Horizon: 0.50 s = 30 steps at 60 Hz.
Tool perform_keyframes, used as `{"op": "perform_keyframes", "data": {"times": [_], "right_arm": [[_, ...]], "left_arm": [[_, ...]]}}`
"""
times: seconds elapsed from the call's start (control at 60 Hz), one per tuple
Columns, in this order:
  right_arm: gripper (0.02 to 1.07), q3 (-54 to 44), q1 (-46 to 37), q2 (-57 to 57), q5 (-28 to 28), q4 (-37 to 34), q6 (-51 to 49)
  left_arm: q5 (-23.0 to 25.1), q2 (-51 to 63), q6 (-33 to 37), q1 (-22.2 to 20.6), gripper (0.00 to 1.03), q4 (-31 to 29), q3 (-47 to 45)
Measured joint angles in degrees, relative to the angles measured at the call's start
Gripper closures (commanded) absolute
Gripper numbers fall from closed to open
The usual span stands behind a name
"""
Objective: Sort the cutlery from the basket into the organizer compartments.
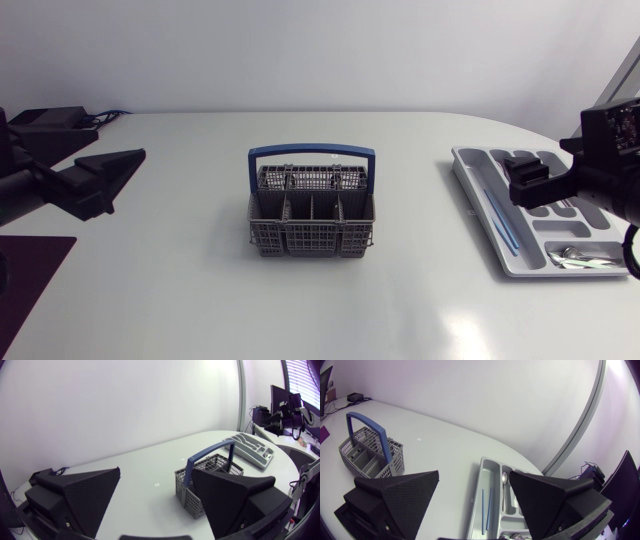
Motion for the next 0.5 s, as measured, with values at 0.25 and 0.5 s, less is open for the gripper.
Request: {"op": "perform_keyframes", "data": {"times": [0.25, 0.5], "right_arm": [[0.06, -5.14, -2.12, -8.11, 0.37, 2.23, 0.00], [0.06, -8.35, -3.34, -14.43, 0.37, 3.13, 0.00]], "left_arm": [[0.96, -4.63, -1.90, 1.99, 0.04, 1.20, -3.23], [1.09, -10.19, -3.19, 4.28, 0.04, 2.51, -6.16]]}}
